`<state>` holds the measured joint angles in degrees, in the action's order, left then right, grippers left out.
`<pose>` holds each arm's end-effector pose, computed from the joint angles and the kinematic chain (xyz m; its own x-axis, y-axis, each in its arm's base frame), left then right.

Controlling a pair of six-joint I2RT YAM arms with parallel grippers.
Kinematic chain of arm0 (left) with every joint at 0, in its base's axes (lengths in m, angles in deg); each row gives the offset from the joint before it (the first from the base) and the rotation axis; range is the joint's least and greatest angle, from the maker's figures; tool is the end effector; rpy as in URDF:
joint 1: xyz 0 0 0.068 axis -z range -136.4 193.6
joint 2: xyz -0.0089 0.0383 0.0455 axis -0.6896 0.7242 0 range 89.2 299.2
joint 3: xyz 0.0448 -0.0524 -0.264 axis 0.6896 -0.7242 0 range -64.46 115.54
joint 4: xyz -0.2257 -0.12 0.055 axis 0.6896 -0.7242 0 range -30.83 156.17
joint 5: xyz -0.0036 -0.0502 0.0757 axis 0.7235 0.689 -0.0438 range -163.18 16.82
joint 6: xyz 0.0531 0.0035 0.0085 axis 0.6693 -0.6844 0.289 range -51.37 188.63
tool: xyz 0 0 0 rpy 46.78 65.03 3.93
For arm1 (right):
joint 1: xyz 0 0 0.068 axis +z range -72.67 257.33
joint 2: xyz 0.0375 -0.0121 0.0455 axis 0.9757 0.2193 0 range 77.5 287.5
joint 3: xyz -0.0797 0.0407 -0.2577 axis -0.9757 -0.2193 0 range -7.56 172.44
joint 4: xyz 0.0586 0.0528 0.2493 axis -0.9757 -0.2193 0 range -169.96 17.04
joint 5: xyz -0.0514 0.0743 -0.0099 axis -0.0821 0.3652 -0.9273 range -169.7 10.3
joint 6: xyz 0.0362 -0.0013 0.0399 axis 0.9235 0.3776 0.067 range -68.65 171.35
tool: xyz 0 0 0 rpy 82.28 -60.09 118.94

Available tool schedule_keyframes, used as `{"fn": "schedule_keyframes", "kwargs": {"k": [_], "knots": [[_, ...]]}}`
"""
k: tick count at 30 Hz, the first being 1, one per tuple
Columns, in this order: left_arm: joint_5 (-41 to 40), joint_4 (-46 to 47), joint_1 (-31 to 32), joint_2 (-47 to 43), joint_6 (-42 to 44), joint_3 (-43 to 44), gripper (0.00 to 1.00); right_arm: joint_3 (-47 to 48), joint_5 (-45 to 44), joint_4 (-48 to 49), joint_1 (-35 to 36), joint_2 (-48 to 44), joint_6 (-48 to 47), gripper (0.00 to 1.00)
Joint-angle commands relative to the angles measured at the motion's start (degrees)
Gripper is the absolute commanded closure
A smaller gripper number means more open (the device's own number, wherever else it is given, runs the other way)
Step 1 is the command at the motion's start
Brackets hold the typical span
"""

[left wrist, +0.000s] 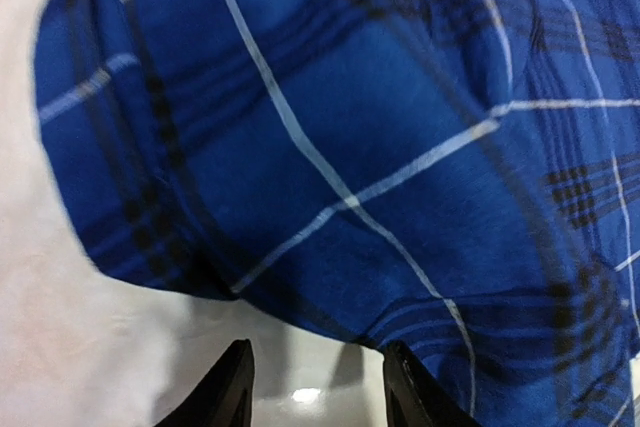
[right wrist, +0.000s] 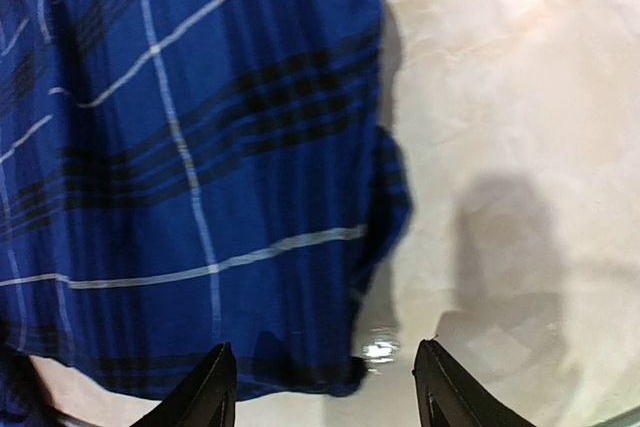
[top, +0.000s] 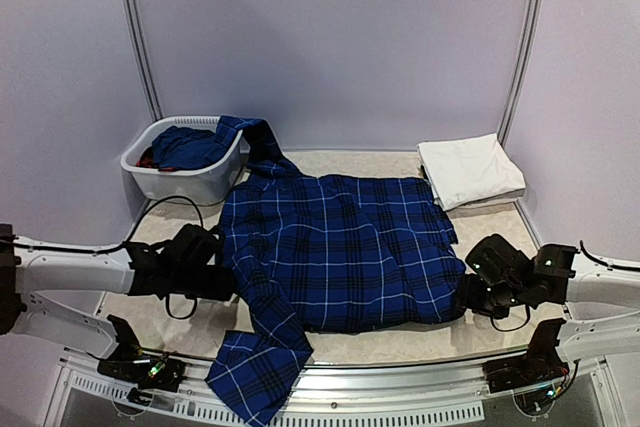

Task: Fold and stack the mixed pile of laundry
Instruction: Fold the flattened shirt at the center of the board.

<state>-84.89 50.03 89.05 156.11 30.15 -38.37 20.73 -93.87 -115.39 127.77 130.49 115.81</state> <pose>0.1457 -0.1379 0.1503 -0.8463 -0.0088 -0.5327 0.1196 0.9712 -0.2061 0.1030 0.1109 0.1765 -0.8727 0.3172 -0.3711 0.2335 0.9388 0.2533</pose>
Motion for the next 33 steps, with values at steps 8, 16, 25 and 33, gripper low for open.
{"fn": "schedule_keyframes", "kwargs": {"k": [8, 16, 25, 33], "knots": [[4.32, 13.38, 1.21, 7.19, -5.27, -2.98, 0.53, -2.52, 5.03, 12.42, -0.34, 5.54, -1.34, 0.4], [3.9, 23.21, 1.51, 14.5, -7.62, -3.93, 0.69, -2.81, 3.73, 15.73, -0.53, 9.67, -1.76, 0.42], [-2.95, 11.56, 1.83, 2.99, -7.49, -5.11, 1.0, -4.18, 1.58, 14.5, -1.59, 8.04, 0.12, 0.58], [-9.94, -6.7, 1.66, -18.46, -9.16, -7.89, 1.0, -4.28, 1.47, 8.87, -1.62, 2.23, -0.5, 0.87]]}}
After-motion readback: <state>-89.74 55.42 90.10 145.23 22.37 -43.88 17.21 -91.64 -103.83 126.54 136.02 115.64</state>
